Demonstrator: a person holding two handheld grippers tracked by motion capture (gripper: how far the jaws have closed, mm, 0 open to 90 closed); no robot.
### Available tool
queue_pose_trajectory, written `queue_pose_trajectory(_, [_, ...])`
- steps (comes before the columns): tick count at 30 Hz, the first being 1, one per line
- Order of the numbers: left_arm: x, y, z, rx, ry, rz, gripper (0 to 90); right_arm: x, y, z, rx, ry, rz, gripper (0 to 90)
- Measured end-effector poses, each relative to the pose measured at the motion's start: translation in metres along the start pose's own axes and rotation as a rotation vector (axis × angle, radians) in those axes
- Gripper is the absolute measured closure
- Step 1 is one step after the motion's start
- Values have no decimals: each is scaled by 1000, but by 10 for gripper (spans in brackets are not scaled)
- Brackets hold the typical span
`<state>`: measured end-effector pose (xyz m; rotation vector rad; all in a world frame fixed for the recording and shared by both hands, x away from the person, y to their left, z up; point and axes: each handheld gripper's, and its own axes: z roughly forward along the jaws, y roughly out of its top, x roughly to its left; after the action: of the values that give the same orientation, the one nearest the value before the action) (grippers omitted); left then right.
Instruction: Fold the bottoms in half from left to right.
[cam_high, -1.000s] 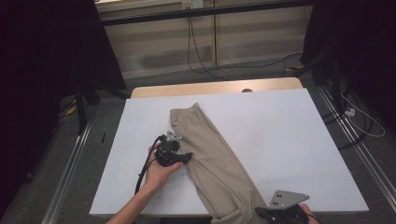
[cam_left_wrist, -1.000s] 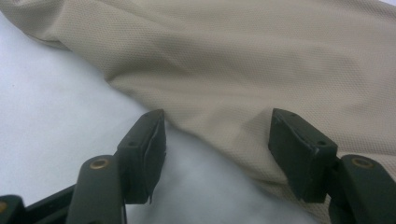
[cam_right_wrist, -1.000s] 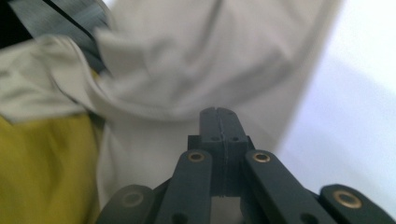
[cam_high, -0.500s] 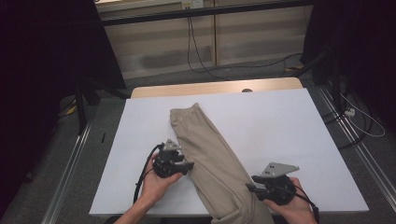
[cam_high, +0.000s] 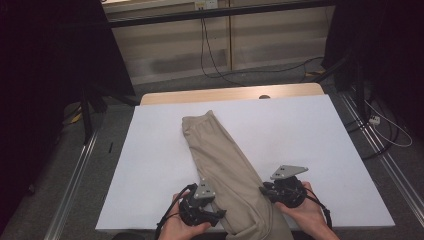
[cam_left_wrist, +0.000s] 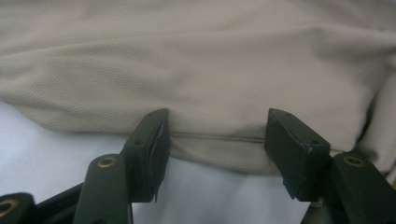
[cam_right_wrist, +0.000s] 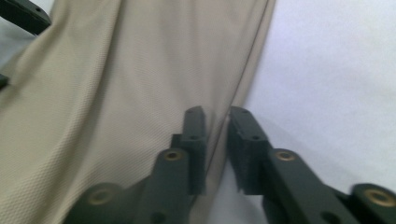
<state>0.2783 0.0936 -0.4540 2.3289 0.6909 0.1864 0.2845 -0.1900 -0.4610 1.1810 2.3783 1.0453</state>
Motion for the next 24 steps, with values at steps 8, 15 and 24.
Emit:
queue_pose_trajectory(8, [3, -6, -10, 21, -35, -13, 896, 0, -4, -6, 12, 8, 26, 892])
queue_pose_trajectory(15, [7, -12, -17, 46, -84, -24, 900, 2, -14, -18, 17, 42, 73, 895])
queue_pose_trajectory(24, [1, -26, -29, 60, -150, -44, 900, 27, -37, -39, 32, 85, 76, 896])
